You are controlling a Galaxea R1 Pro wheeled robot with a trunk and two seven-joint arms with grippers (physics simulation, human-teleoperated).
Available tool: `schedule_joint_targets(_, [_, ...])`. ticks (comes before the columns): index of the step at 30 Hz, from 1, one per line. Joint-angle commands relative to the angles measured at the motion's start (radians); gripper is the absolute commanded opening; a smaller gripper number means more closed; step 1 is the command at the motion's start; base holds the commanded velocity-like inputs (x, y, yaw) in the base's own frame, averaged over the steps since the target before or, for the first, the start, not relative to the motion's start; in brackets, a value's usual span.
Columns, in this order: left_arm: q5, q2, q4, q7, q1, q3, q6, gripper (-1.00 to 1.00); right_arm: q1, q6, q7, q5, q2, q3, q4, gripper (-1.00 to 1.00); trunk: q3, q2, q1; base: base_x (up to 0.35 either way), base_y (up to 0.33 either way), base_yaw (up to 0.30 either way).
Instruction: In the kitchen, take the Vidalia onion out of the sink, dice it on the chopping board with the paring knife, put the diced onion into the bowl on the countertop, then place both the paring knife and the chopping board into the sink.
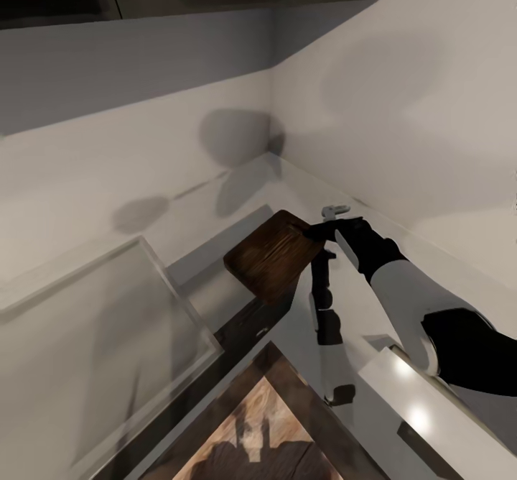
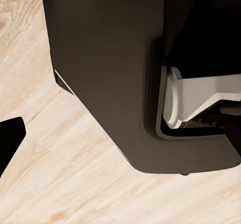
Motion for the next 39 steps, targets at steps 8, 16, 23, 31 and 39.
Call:
schedule_joint_targets(8, [-0.01,0.001,-0.001,0.003,0.001,0.005,-0.002,1.0,0.0,0.005,0.003,-0.001,0.003,0.011,0.038,-1.0,0.011,-0.001,0.001,0.0,0.0,0.0])
schedule_joint_targets(16, [-0.009,0.002,0.002,0.003,0.001,0.005,-0.002,1.0,0.0,0.006,0.004,-0.001,0.003,0.012,0.038,-1.0,0.024,-0.001,0.001,0.0,0.0,0.0])
schedule_joint_targets(23, [-0.009,0.002,0.003,0.003,0.001,0.006,-0.002,1.0,0.0,0.006,0.003,-0.001,0.003,0.012,0.038,-1.0,0.035,-0.001,0.001,0.0,0.0,0.0])
schedule_joint_targets(31, [-0.009,0.002,0.003,0.003,0.001,0.005,-0.002,1.0,0.0,0.006,0.004,-0.003,0.006,0.012,0.038,-1.0,0.048,-0.001,0.001,0.0,0.0,0.0])
schedule_joint_targets(39, [-0.009,0.002,0.003,0.002,0.001,0.005,-0.002,1.0,0.0,0.006,0.003,-0.003,0.006,0.012,0.038,-1.0,0.06,-0.001,0.001,0.0,0.0,0.0])
